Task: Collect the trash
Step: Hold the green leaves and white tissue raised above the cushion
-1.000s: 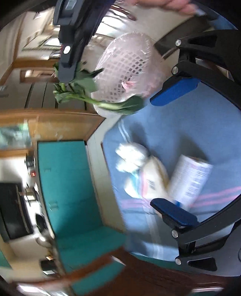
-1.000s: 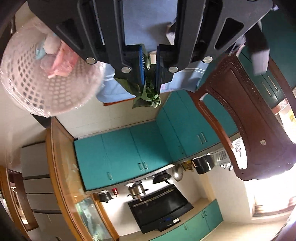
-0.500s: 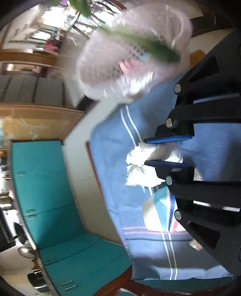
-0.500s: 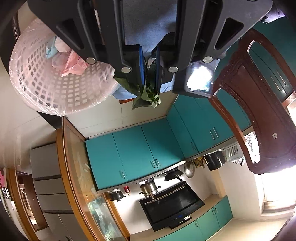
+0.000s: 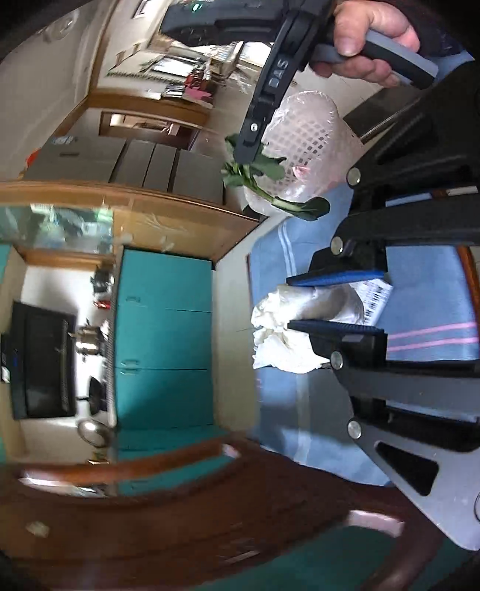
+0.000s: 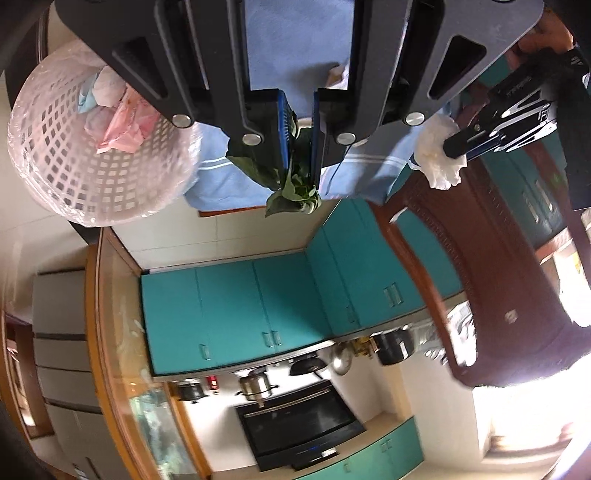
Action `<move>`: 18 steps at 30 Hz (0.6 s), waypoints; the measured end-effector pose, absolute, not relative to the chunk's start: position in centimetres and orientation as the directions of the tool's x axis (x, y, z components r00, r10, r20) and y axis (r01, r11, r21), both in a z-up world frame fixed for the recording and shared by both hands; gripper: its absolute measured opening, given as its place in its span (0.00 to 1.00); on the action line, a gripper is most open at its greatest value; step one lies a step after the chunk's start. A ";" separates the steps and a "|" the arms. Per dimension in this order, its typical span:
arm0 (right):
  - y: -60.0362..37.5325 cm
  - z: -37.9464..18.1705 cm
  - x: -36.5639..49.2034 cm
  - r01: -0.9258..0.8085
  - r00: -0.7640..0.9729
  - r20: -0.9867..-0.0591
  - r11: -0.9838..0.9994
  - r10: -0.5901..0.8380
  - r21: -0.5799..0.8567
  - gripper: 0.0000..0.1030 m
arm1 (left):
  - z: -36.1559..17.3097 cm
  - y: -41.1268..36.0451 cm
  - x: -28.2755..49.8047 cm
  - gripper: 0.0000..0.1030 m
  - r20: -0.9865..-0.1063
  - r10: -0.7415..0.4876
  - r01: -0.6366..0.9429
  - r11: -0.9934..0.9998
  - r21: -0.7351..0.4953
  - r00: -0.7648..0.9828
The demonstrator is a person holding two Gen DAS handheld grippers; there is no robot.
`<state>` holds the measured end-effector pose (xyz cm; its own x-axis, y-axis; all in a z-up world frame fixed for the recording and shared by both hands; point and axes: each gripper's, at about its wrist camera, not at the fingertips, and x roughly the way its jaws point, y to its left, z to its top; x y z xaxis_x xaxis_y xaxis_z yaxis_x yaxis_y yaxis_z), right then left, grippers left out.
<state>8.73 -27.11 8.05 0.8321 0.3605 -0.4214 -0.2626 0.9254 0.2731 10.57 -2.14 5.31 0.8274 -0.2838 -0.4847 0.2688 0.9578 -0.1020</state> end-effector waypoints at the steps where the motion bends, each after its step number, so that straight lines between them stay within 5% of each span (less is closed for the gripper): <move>1: -26.7 7.9 8.5 -0.268 0.829 -0.426 0.926 0.362 0.266 0.10 | 4.8 -1.7 10.7 0.18 -0.501 -0.278 0.256 0.960 -0.115 0.819; 18: -24.5 6.8 8.0 -0.279 0.806 -0.476 0.935 0.352 0.219 0.10 | 4.4 -0.5 11.2 0.19 -0.530 -0.256 0.204 0.966 -0.156 0.808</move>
<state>8.05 -24.51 6.77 0.8057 0.3522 -0.4762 -0.2794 0.9349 0.2188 11.24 -0.50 4.38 0.8082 -0.2563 -0.5303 0.2042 0.9664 -0.1558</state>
